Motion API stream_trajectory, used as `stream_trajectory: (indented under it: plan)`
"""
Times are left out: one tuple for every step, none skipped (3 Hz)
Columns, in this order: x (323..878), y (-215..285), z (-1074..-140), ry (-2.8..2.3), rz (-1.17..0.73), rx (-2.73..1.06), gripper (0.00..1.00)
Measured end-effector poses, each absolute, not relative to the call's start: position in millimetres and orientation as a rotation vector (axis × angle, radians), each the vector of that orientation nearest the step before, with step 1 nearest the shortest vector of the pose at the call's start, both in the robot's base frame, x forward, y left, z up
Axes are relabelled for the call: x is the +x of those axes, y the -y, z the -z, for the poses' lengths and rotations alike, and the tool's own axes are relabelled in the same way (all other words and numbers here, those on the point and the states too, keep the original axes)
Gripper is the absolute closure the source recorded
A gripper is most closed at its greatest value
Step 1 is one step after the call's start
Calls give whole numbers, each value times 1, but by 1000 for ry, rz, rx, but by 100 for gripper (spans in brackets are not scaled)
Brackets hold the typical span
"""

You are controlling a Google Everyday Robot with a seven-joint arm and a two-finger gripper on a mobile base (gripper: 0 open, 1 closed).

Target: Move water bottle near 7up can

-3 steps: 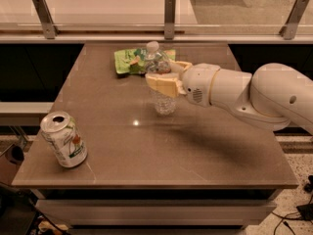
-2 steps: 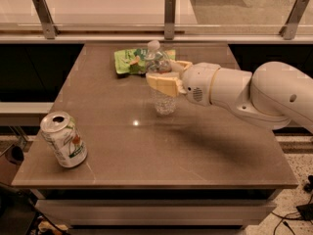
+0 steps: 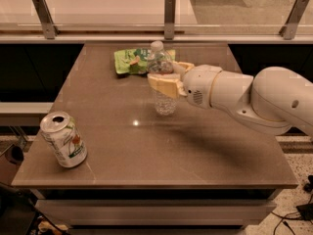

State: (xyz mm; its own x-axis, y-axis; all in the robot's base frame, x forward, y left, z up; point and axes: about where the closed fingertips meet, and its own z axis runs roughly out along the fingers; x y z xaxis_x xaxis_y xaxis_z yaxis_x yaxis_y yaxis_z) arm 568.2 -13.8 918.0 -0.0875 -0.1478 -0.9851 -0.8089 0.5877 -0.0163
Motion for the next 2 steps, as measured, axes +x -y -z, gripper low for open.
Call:
stream_trajectory:
  plan:
    - [569,14,-919,-1587,-673,-826,100]
    - [570,17,-928,-1570,-669,-829,100]
